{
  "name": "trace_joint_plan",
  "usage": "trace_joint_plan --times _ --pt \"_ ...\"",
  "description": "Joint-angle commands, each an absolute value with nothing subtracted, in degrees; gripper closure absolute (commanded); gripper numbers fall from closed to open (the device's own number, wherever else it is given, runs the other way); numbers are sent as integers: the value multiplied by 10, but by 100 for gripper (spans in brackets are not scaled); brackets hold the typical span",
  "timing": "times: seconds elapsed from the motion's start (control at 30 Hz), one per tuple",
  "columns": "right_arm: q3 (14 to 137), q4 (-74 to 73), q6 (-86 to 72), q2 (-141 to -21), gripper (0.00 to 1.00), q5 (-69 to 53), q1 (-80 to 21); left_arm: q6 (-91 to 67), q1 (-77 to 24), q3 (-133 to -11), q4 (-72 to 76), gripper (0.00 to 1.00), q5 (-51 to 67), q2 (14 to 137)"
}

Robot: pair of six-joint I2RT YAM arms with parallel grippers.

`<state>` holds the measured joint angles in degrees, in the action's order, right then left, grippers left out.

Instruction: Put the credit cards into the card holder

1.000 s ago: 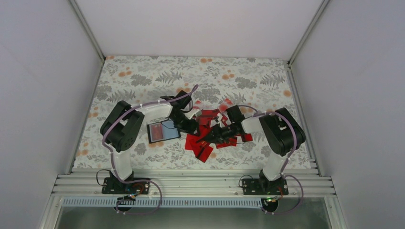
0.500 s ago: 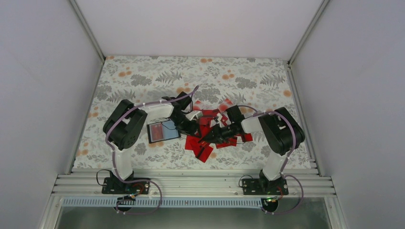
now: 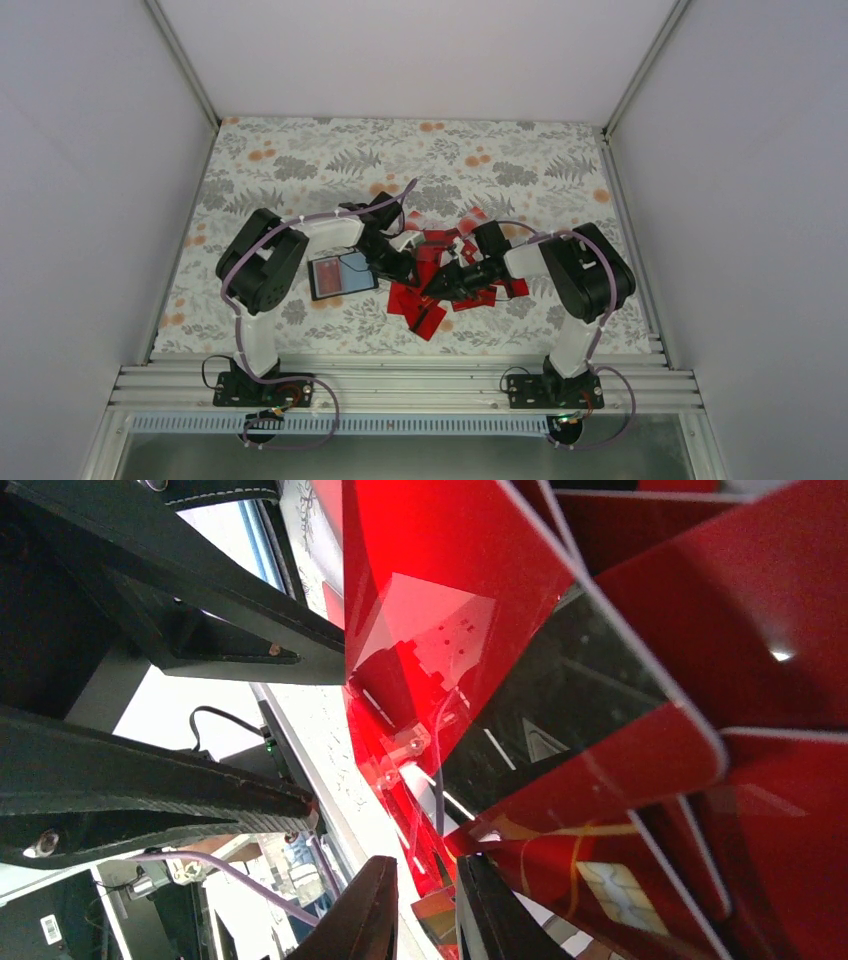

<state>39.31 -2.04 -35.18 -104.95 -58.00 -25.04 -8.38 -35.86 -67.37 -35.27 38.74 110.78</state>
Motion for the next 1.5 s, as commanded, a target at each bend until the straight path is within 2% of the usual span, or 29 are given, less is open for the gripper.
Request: trace_joint_plan --times 0.0,0.5,0.7,1.0,1.13,1.47 --pt "378 -57 -342 -1103 83 -407 -249 -87 -366 -678 -341 61 388 1093" --pt "383 -55 -339 -1108 84 -410 -249 -120 -373 -678 -294 68 426 1097" --pt "385 -56 -337 -1107 84 -411 -249 -139 -373 -665 -255 71 477 1100" --pt "386 -56 -333 -1112 84 -410 -248 -125 -374 -667 -262 72 506 1111" --pt "389 -57 -331 -1116 84 -411 -248 -125 -374 -669 -258 73 503 1116" --pt "388 -63 -327 -1114 84 -409 -249 -111 -380 -665 -276 88 401 1110"
